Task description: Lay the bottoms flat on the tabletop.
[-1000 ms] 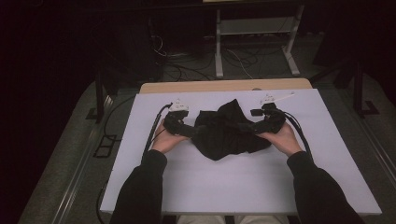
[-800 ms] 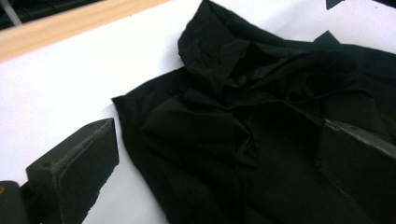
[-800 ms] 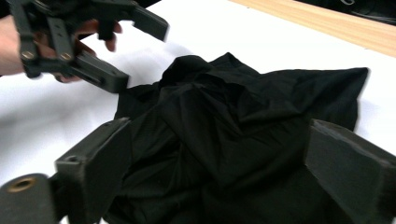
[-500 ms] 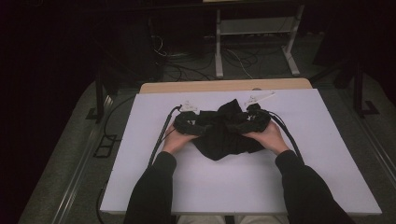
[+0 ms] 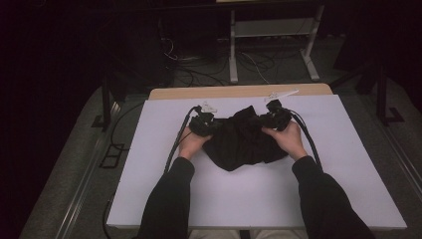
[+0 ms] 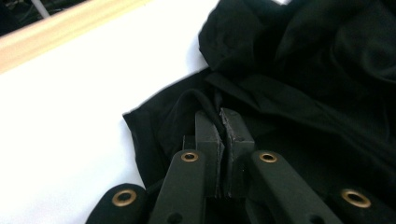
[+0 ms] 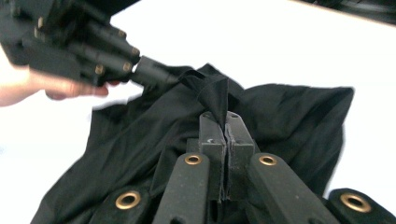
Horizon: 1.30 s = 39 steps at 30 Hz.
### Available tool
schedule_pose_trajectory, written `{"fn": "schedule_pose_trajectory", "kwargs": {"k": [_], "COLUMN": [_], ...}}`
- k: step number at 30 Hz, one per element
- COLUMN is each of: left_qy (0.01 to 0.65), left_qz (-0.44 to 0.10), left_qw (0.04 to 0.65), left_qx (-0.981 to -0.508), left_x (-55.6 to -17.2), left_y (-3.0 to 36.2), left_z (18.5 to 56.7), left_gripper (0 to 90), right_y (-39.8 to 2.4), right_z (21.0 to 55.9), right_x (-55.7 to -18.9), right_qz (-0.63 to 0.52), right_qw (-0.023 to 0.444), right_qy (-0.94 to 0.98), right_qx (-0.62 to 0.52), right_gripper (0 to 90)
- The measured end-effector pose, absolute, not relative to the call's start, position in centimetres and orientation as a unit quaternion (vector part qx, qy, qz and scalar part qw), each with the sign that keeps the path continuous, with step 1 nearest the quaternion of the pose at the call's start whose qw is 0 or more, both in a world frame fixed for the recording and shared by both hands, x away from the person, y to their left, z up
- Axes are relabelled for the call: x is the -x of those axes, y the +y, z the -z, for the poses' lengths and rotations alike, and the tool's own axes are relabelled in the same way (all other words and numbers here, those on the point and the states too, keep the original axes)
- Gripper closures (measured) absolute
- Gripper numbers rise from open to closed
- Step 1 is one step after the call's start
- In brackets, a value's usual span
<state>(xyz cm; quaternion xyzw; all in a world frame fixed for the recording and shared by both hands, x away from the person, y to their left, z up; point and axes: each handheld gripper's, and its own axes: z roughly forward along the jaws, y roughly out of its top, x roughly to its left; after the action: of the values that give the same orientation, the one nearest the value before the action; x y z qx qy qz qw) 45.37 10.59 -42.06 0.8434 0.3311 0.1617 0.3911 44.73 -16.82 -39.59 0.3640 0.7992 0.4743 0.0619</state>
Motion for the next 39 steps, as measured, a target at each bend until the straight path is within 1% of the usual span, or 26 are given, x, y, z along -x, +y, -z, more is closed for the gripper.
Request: {"fn": "schedule_pose_trajectory", "kwargs": {"k": [5, 11, 14, 20, 27, 28, 32, 33, 38, 39], "left_qy": [0.331, 0.331, 0.34, 0.361, 0.373, 0.372, 0.38, 0.386, 0.39, 0.39], "left_qz": [-0.174, -0.173, -0.179, -0.191, -0.203, -0.212, -0.222, -0.23, -0.251, -0.251], "left_qw": [0.398, 0.398, 0.383, 0.372, 0.365, 0.36, 0.364, 0.367, 0.372, 0.372], "left_qx": [-0.838, -0.838, -0.84, -0.833, -0.828, -0.829, -0.821, -0.815, -0.804, -0.804], "left_x": [-45.3, -45.3, -45.3, -45.2, -44.5, -44.2, -44.1, -44.1, -44.2, -44.2], "left_y": [10.7, 11.2, 12.3, 14.4, 16.2, 16.8, 17.9, 18.6, 19.5, 19.5], "left_z": [40.8, 39.9, 39.4, 38.5, 37.8, 37.3, 36.4, 35.5, 33.1, 33.1], "left_gripper": [86.1, 85.6, 85.5, 85.4, 85.2, 85.2, 85.2, 85.2, 85.3, 85.3], "right_y": [-17.8, -18.8, -19.5, -21.2, -23.1, -23.4, -24.4, -24.6, -24.9, -24.9], "right_z": [37.7, 36.7, 36.4, 35.6, 33.8, 33.5, 32.1, 31.7, 29.6, 29.2], "right_x": [-45.4, -45.5, -45.4, -45.1, -44.3, -44.2, -44.1, -44.1, -44.5, -44.6], "right_qz": [-0.486, -0.491, -0.485, -0.492, -0.495, -0.492, -0.494, -0.497, -0.504, -0.504], "right_qw": [0.063, 0.069, 0.074, 0.079, 0.1, 0.103, 0.117, 0.118, 0.131, 0.135], "right_qy": [0.786, 0.775, 0.776, 0.766, 0.757, 0.757, 0.75, 0.746, 0.735, 0.734], "right_qx": [-0.377, -0.391, -0.395, -0.407, -0.416, -0.417, -0.424, -0.426, -0.434, -0.436], "right_gripper": [87.4, 87.3, 87.4, 87.4, 87.4, 87.3, 87.4, 87.4, 87.4, 87.4]}}
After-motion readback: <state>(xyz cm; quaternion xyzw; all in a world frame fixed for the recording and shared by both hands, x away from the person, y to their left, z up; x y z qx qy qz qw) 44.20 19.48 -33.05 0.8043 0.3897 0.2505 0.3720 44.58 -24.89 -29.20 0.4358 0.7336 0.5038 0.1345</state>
